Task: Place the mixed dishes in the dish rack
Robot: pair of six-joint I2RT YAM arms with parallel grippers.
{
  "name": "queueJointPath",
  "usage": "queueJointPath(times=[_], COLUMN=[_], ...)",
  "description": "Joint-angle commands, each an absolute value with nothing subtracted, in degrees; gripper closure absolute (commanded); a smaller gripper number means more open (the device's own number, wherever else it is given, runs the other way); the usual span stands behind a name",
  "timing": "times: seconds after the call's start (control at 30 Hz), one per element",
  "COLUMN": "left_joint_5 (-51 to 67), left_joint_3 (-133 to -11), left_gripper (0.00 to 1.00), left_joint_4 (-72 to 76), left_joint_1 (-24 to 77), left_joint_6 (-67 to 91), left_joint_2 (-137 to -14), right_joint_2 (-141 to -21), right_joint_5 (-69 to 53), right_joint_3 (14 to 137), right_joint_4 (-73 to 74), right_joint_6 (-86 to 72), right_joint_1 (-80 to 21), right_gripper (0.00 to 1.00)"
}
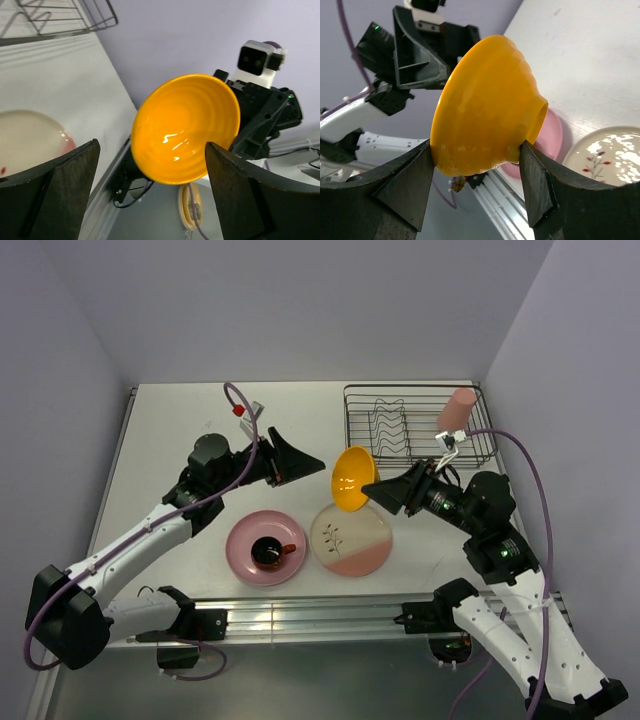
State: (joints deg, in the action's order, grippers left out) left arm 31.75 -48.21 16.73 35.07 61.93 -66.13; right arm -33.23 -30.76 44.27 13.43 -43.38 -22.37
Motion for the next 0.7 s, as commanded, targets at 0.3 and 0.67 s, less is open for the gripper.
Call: queueJointPath(times=[0.3,0.67], left_joint_5=[26.63,23.91], left_joint_3=[-46.93,-45.88], left_gripper=[0.08,0.09], left_joint_4=[6.33,5.9], left_joint_1=[31.55,31.46], left_joint_6=[53.62,50.1], left_joint_2=[-62.67,-64.86], right_joint_2=[-45.95,-65.82], right_joint_5=[-9.95,12.38], right_joint_3=[64.23,83.84], right_joint_4=[25.12,41.91], right_joint_6=[-30.77,-19.34], right_joint_1=[-22.15,-15.92], right_gripper=[1.0,1.0])
